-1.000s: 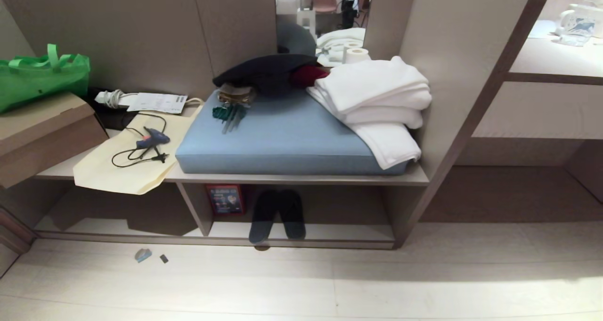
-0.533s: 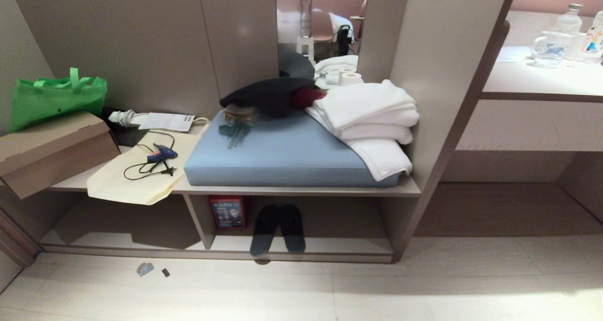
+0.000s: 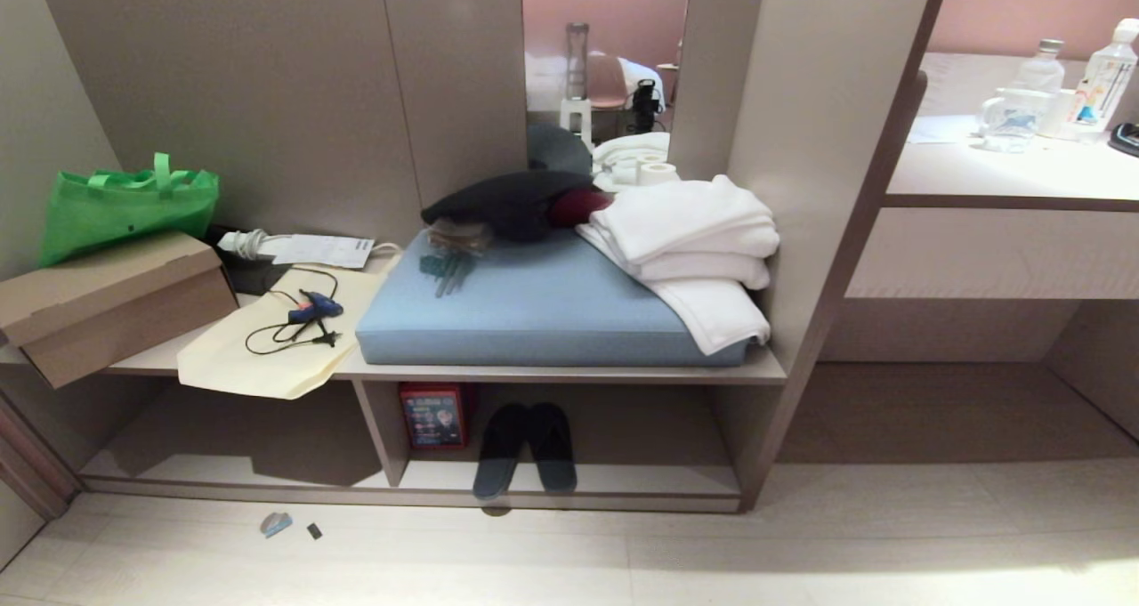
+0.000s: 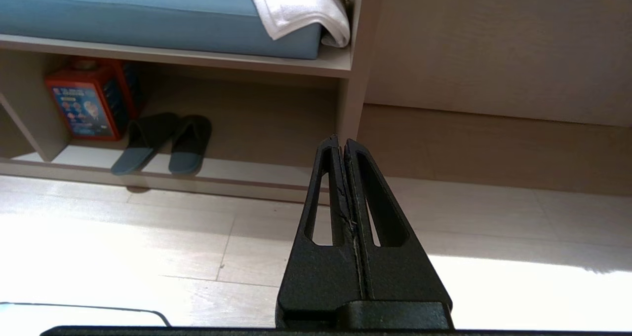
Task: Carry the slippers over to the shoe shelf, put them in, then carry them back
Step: Pick up the slippers in the shoe cabinet
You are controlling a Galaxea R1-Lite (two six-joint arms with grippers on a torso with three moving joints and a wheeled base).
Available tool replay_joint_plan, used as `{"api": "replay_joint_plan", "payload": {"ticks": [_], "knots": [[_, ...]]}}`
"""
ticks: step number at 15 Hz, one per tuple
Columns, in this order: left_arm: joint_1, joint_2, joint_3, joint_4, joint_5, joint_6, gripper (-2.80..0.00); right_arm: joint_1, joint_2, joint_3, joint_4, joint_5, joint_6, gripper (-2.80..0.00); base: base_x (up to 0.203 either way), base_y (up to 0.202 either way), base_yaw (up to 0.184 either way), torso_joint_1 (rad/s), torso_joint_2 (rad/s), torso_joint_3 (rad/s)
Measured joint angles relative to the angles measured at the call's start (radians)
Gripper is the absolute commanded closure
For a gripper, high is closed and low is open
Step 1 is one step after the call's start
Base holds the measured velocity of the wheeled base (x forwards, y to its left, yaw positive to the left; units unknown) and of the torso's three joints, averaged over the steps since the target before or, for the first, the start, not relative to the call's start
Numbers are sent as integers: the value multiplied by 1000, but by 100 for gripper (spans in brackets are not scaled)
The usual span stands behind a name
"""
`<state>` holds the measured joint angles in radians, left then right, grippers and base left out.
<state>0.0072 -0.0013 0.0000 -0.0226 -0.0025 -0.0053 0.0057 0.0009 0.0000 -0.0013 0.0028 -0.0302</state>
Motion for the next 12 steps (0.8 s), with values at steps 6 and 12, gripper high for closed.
{"api": "replay_joint_plan", "payload": {"ticks": [6, 12], "knots": [[0, 0, 0, 0, 0, -1, 0, 0, 0, 0, 0, 0, 0, 0, 0, 0, 0, 0, 0, 0], [0, 0, 0, 0, 0, -2, 0, 0, 0, 0, 0, 0, 0, 0, 0, 0, 0, 0, 0, 0]]}}
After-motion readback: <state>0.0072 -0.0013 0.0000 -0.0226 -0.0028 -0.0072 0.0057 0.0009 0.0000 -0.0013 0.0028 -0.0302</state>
